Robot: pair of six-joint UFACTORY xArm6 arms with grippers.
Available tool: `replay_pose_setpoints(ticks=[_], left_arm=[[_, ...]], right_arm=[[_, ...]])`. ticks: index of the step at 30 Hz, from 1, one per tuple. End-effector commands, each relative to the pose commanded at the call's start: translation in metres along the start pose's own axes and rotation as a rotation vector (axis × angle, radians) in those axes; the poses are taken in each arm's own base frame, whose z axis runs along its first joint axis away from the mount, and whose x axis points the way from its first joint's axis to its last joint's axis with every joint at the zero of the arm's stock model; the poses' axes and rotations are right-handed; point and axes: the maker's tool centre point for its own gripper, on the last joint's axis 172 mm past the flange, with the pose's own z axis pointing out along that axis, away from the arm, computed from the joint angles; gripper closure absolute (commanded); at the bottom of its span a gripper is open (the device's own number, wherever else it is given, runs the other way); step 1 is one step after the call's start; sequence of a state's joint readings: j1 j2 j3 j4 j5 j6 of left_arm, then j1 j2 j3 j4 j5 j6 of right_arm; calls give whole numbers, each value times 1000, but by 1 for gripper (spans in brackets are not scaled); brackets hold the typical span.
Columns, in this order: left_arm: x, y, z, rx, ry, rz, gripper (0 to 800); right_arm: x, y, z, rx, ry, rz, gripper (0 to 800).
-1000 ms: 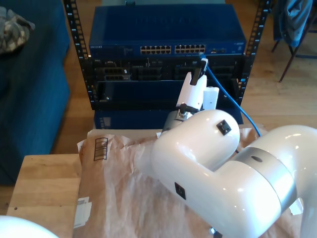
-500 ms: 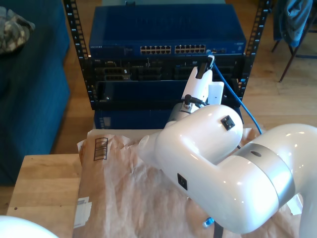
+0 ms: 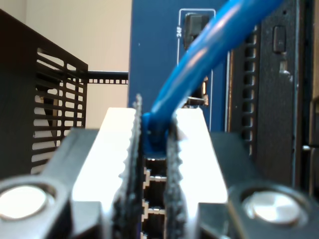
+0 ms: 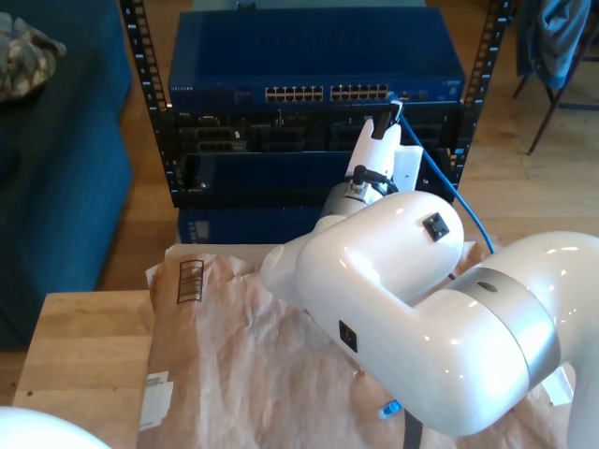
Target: Grab the cable and plug it in
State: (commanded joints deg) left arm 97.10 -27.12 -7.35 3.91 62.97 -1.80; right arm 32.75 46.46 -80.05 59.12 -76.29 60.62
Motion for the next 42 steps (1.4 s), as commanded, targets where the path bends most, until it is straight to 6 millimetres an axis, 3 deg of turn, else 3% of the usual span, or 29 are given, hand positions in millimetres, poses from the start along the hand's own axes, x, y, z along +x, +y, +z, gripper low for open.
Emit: replay_pose_setpoints(ticks=[25, 42], left_arm=[[0, 0, 0, 1, 0, 1, 0], [0, 0, 0, 0, 0, 0, 0]], right_arm=[[-16, -6, 5, 4, -34, 27, 800], [-8, 2, 12, -4, -18, 31, 800]])
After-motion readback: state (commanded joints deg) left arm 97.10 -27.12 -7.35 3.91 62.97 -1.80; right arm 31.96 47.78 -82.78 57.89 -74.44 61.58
